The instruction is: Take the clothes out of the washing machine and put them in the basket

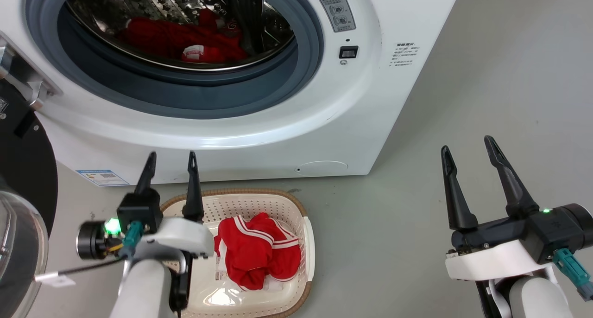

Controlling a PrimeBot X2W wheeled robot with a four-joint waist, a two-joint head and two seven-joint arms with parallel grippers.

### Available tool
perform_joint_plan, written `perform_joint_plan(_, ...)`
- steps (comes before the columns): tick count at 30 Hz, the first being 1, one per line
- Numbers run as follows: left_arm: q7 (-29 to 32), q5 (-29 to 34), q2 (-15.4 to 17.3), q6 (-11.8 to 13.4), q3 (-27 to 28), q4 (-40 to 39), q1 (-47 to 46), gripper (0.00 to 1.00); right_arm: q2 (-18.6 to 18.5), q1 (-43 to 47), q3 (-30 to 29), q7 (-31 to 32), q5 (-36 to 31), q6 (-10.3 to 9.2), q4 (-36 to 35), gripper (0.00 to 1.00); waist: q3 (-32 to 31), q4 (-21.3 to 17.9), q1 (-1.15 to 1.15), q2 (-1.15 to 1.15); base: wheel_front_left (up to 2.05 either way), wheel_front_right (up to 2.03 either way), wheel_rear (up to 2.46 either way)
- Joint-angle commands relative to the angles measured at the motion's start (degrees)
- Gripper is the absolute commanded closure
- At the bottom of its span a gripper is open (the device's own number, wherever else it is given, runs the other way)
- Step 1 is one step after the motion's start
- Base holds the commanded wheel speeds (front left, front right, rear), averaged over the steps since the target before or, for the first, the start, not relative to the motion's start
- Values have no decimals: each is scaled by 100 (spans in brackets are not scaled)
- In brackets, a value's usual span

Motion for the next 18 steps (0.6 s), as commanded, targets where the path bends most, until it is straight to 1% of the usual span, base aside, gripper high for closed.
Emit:
perform_joint_plan(1, -14, 39, 46, -21, 16, 34, -143, 0, 1, -10, 12, -14, 10, -4, -16, 0, 20, -18, 1, 0, 0, 0, 0)
perform_joint_plan(5, -14, 44, 120, -193, 56, 386, -659, 0, 2, -104, 17, -14, 45, -4, -68, 0, 184, -82, 1, 0, 0, 0, 0)
perform_joint_plan(8, -15, 66, 256, -329, 58, 828, -1208, 0, 2, -171, 29, -14, 55, -4, -93, 0, 351, -128, 1, 0, 0, 0, 0)
perform_joint_plan(13, -7, 127, 501, -486, 34, 1658, -2397, 0, 2, -358, 44, -14, 105, -4, -133, 0, 682, -264, 1, 0, 0, 0, 0)
perform_joint_plan(14, 33, 168, 566, -526, 1, 1845, -2661, 0, 3, -402, 54, -14, 118, -4, -141, 0, 751, -300, 1, 0, 0, 0, 0)
perform_joint_plan(15, 125, 202, 656, -570, -33, 2182, -3169, 0, 1, -489, 57, -14, 153, -4, -154, 0, 897, -375, 1, 0, 0, 0, 0)
perform_joint_plan(18, 359, 266, 790, -619, -88, 2669, -3825, 0, 3, -604, 78, -14, 222, -4, -187, 0, 1118, -489, 1, 0, 0, 0, 0)
